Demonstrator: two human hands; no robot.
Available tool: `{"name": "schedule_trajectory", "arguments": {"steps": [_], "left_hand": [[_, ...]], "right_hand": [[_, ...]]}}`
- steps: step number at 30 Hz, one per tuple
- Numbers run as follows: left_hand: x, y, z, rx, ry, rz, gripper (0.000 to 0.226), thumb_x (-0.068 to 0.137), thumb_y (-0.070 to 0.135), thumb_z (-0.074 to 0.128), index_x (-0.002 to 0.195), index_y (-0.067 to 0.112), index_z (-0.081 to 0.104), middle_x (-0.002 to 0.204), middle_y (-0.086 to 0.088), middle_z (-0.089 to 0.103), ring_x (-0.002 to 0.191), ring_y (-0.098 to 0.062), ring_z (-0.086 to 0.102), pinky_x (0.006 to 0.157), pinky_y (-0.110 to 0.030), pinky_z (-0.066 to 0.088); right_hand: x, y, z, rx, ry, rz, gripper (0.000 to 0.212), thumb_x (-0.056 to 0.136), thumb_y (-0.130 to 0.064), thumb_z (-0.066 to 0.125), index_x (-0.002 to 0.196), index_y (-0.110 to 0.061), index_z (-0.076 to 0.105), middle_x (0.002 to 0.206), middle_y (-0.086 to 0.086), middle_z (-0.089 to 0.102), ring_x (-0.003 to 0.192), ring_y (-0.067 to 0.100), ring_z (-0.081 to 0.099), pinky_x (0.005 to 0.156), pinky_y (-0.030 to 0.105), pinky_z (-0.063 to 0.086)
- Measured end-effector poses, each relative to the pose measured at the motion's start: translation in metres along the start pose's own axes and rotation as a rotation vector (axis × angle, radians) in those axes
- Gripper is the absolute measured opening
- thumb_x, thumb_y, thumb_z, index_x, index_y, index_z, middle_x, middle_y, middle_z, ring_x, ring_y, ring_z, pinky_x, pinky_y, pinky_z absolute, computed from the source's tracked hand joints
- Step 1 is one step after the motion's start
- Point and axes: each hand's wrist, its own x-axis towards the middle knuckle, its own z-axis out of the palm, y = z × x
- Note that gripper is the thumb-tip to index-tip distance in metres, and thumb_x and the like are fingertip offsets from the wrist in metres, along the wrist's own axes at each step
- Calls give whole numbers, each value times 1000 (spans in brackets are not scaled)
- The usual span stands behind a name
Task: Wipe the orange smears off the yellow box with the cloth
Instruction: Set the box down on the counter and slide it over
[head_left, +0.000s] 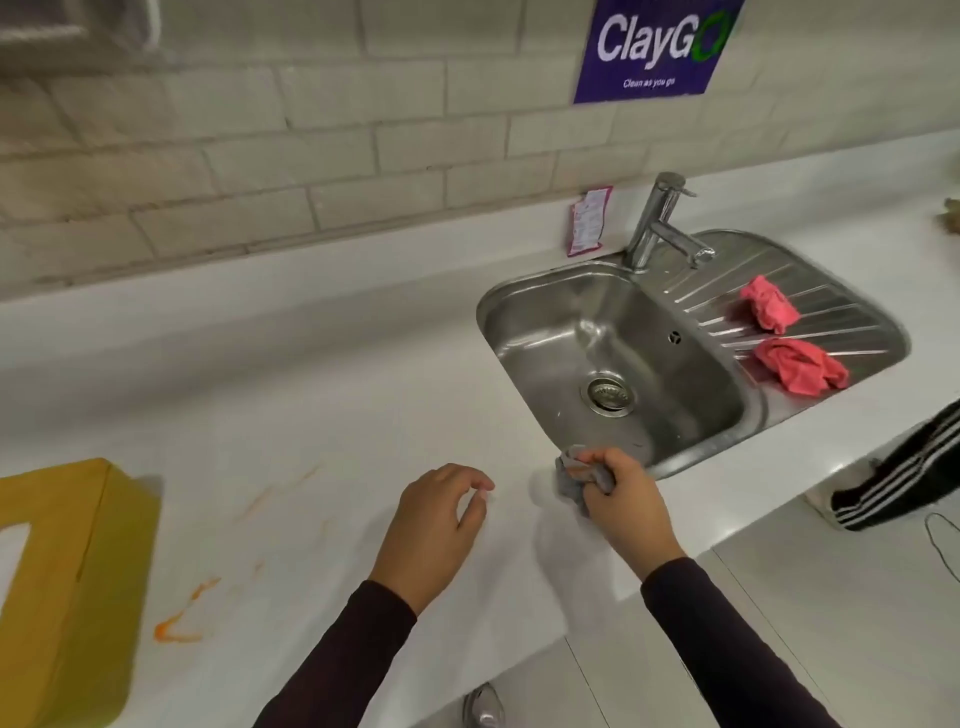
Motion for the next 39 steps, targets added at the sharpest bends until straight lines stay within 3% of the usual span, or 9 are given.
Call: {"name": "schedule_trajectory", "arguments": {"steps": [2, 4, 9, 12, 20, 25, 28, 33, 39], "left_hand": [[4, 5, 10, -1, -21, -7, 17, 93, 25, 47, 101, 29, 62, 99, 23, 57, 96, 3, 51, 89, -15, 37], [4, 6, 15, -1, -47, -15, 17, 94, 27, 47, 102, 30, 61, 98, 25, 55, 96, 4, 51, 87, -10, 36], [-4, -3, 1, -26, 3, -80, 17, 94, 27, 47, 100, 33, 62, 100, 26, 58, 99, 6, 52, 85, -3, 34], [-16, -15, -25, -43, 113, -135, 17, 93, 26, 48, 99, 34, 62, 99, 25, 60, 102, 7, 53, 84, -4, 36], [-105, -69, -124, -4, 517, -336, 21, 92, 22, 52, 96, 42, 58, 100, 31, 57, 104, 10, 50, 83, 0, 36], [-159, -94, -160, 59, 702, -402, 13, 89, 22, 54, 94, 29, 64, 98, 21, 62, 101, -4, 55, 89, -27, 44], [-182, -106, -172, 96, 764, -451, 18, 83, 34, 53, 94, 29, 66, 104, 26, 57, 107, -5, 49, 95, -29, 38], [-202, -129, -176, 195, 836, -581, 63, 63, 63, 58, 115, 27, 56, 133, 9, 38, 128, -2, 26, 111, -41, 20], [-210, -154, -173, 88, 710, -848, 138, 34, 92, 53, 146, 22, 14, 158, -7, 3, 146, -28, 7, 113, -60, 8]], "right_hand": [[6, 16, -3, -189, -30, 6, 24, 80, 13, 46, 93, 1, 61, 95, 9, 65, 86, 20, 66, 74, 21, 52], [6, 34, -2, -617, -80, -12, 41, 78, -3, 54, 117, -14, 57, 122, 7, 56, 106, 32, 52, 92, 37, 44], [-1, 23, 24, -930, -10, -206, 51, 73, -16, 58, 122, -26, 51, 142, 4, 36, 134, 32, 23, 110, 58, 10], [-3, -2, 56, -891, -97, -343, 47, 78, -17, 57, 124, -28, 52, 145, 2, 34, 138, 29, 19, 109, 61, -4], [-27, -80, 190, -613, -387, -700, 38, 82, -18, 55, 119, -28, 56, 137, -3, 44, 131, 20, 32, 112, 55, -2], [-45, -117, 262, -484, -542, -812, 35, 85, -18, 55, 119, -27, 56, 137, -2, 44, 129, 21, 34, 114, 53, 3], [-55, -134, 298, -489, -606, -866, 38, 86, -13, 55, 123, -24, 55, 141, 2, 40, 131, 25, 33, 114, 51, 7], [-64, -137, 339, -630, -806, -972, 63, 79, 0, 53, 136, -23, 41, 154, 5, 18, 142, 29, 8, 115, 53, 2], [-67, -122, 354, -750, -792, -1039, 71, 79, -14, 55, 142, -31, 27, 156, 1, 12, 143, 26, -2, 112, 53, -3]]}}
